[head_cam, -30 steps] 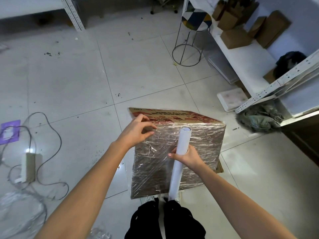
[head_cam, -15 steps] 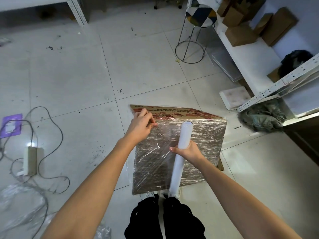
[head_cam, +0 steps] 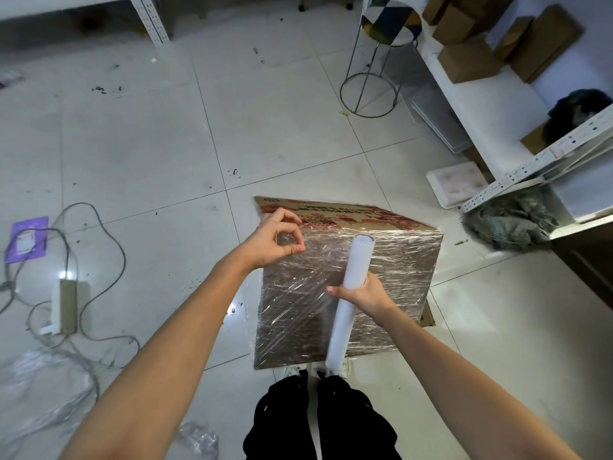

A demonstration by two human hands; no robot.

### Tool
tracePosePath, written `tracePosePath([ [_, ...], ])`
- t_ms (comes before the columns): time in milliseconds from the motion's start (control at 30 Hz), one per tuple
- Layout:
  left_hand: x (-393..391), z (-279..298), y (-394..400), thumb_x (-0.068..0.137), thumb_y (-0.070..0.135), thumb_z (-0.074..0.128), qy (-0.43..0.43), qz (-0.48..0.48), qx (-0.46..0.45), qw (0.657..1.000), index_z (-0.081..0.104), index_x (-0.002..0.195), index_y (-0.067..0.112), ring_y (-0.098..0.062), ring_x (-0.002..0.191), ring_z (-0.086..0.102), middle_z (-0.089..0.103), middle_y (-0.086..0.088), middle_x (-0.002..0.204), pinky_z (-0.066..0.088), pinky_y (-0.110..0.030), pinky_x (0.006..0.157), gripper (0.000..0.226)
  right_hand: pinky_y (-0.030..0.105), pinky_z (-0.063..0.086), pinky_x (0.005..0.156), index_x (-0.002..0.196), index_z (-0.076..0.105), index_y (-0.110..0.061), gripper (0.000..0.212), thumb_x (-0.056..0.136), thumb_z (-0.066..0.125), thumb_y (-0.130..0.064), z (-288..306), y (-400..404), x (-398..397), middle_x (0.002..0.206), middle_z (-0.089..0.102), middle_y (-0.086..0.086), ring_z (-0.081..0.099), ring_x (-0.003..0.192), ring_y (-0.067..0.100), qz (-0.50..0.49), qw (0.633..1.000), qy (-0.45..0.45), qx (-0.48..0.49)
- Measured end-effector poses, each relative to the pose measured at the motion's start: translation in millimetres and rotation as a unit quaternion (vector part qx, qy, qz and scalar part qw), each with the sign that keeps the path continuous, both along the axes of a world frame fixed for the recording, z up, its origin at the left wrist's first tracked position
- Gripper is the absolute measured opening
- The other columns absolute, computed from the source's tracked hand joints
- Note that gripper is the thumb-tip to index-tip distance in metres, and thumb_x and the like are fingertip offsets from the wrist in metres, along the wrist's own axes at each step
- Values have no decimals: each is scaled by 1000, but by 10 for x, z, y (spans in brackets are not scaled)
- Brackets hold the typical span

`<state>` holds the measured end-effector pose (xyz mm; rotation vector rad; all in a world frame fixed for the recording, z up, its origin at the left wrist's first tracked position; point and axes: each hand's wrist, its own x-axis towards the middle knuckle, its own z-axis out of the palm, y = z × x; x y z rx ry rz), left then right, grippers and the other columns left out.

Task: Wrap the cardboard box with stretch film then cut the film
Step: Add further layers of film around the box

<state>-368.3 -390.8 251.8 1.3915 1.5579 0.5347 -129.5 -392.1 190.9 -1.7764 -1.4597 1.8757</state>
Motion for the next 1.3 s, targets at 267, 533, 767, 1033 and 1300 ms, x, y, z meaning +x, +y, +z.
tracePosePath([
  [267, -18, -45, -77, 77, 13, 75, -14, 66, 33, 997, 65, 73, 23, -19, 120, 38, 50, 8, 115, 30, -27, 97, 15, 25, 51, 70, 103, 57, 3, 64, 58, 88, -31, 0, 43, -32, 96, 65, 15, 62, 86, 21, 31, 999, -7, 3],
  [533, 104, -223, -113, 82, 7, 67, 29, 156, 91, 983, 55, 76, 19, -27, 108, 50, 57, 4, 93, 42, -50, 95, 18, 40, 49, 82, 83, 59, -12, 22, 74, 75, -25, 105, 85, -25, 86, 63, 8, 59, 81, 21, 31, 998, 40, -27],
  [767, 210, -190, -82, 81, -16, 48, 71, 158, 136, 975, 56, 79, 5, -22, 98, 49, 58, -3, 92, 44, -41, 87, 23, 37, 53, 78, 94, 64, -7, 48, 81, 63, -52, 21, 37, -49, 90, 69, 8, 66, 87, 23, -40, 999, -31, -7],
  [1033, 197, -268, -89, 78, -18, 47, 98, 147, 145, 974, 51, 78, 11, -25, 96, 49, 54, -4, 90, 45, -48, 81, 29, 26, 41, 55, 80, 61, -16, 58, 76, 50, -73, 61, -37, -324, 73, 63, -2, 60, 66, 14, -47, 959, -269, 76],
  [1300, 77, -313, -152, 84, 2, 62, 35, 225, 108, 968, 46, 91, 20, -19, 95, 55, 54, -9, 100, 51, -26, 81, 26, 32, 48, 69, 101, 51, -17, 76, 63, 55, -82, 47, 27, -315, 89, 61, -2, 61, 83, 19, -9, 968, -243, 62],
])
